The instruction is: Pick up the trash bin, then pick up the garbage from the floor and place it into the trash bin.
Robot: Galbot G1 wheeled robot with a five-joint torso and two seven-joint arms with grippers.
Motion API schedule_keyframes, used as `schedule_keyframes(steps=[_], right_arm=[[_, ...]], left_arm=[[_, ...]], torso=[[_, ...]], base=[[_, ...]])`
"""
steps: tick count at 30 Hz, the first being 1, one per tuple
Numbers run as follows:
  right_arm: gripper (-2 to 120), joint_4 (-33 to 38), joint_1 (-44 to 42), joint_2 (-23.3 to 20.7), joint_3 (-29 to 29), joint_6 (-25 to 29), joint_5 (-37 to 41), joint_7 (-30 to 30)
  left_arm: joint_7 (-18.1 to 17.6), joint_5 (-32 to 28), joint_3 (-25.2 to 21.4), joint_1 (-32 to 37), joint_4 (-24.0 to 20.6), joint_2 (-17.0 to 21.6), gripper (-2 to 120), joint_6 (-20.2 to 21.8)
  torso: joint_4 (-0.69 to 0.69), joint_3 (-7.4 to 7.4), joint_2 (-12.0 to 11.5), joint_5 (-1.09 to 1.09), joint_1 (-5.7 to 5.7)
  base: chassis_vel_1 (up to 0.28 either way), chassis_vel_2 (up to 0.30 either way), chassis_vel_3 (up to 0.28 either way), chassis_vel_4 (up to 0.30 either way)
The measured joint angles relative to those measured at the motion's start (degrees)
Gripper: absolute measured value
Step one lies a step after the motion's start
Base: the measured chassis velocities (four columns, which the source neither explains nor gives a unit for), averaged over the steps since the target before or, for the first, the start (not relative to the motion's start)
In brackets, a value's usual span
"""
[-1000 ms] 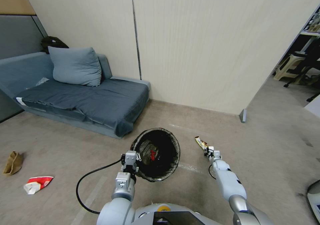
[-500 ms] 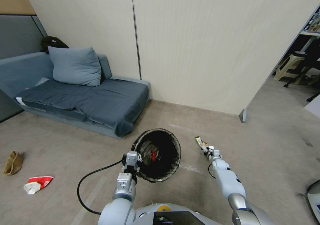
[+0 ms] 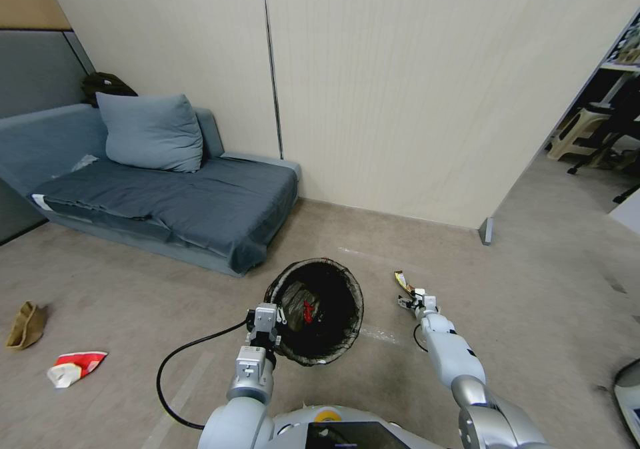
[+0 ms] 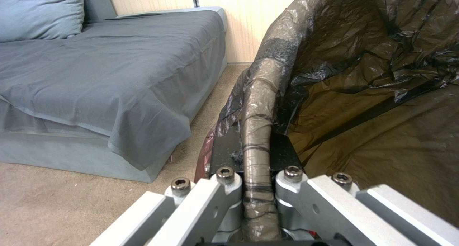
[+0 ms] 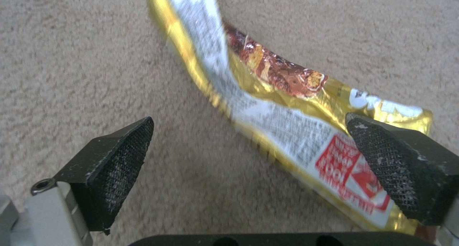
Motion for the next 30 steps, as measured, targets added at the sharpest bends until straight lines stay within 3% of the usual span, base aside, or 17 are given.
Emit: schedule_keyframes(steps=[4, 11, 30], right_arm=[[96, -0.71, 0.59, -0.04, -0.17, -0.73, -0.17, 0.92], [67, -1.87, 1.24, -0.13, -0.20, -1.20, -0.23, 1.96], [2, -1.40, 0.48, -0.43, -0.02, -0.85, 0.01, 2.08]], left_arm=[[-0.05, -0.01, 0.01, 0.03, 0.05, 0.04, 1, -0.06], [-0.11, -0.03, 0.15, 0.07, 0.13, 0.07, 1, -0.11], [-0.16, -0.09, 0.91, -0.16, 0.31, 0.15, 1, -0.14]], torso=[[-0.01, 0.00, 0.00, 0.00, 0.00], [0.00, 0.00, 0.00, 0.00, 0.00], [0.00, 0.00, 0.00, 0.00, 0.00]], base=[[0.000, 0.000, 0.000, 0.000], [0.000, 0.000, 0.000, 0.000], [0.000, 0.000, 0.000, 0.000]])
